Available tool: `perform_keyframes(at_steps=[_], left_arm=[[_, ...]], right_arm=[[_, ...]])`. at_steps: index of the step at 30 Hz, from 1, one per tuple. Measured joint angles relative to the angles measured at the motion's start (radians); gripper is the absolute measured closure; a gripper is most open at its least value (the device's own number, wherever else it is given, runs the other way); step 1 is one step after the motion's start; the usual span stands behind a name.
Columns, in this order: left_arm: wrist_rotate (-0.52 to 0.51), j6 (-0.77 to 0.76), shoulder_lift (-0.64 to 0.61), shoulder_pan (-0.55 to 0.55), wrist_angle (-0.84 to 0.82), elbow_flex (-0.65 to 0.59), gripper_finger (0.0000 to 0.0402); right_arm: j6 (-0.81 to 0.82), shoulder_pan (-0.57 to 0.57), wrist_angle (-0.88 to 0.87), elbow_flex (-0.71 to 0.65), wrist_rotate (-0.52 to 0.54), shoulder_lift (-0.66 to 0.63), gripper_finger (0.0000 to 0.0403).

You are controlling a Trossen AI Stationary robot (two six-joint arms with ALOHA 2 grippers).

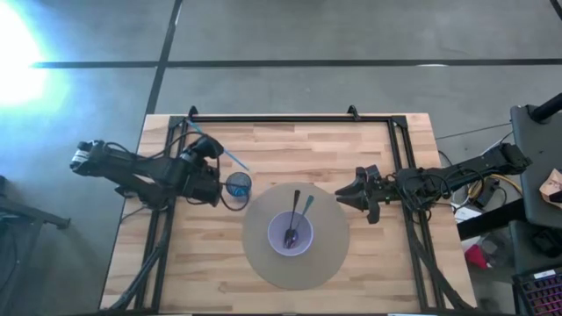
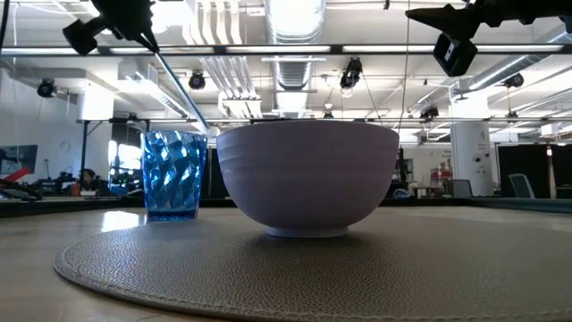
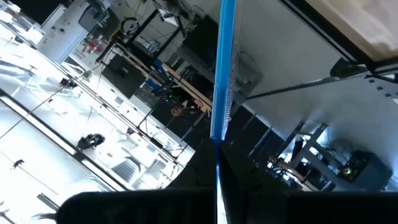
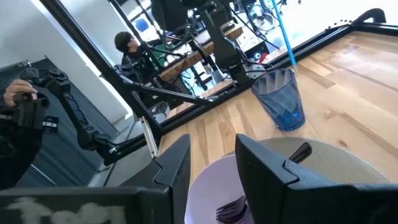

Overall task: Pick & Place Utensil
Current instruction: Put the blue straw into the blue glass

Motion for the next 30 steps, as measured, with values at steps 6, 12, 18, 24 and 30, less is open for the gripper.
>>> perform_keyframes(at_steps=[6, 12, 18, 24, 30], left_arm=[[-0.002, 0.001, -0.005, -0.01, 0.0, 0.042, 0.0401], [-0.002, 0.011, -0.005, -0.071, 0.001, 0.031, 0.0401], [-0.003, 0.004, -0.011, -0.114, 0.001, 0.008, 0.0401], [-0.003, 0.0, -0.042, -0.117, 0.001, -0.06, 0.0401], [-0.002, -0.025, -0.079, -0.137, 0.0, -0.126, 0.0401]], right_arm=[[-0.001, 0.0, 0.0, 0.0, 0.023, 0.0, 0.028], [-0.001, 0.0, 0.0, 0.0, 0.025, 0.0, 0.028], [0.0, 0.0, 0.0, 0.0, 0.026, 0.0, 0.028], [0.004, 0.0, 0.0, 0.0, 0.052, 0.0, 0.028], [0.004, 0.0, 0.0, 0.0, 0.054, 0.0, 0.028]])
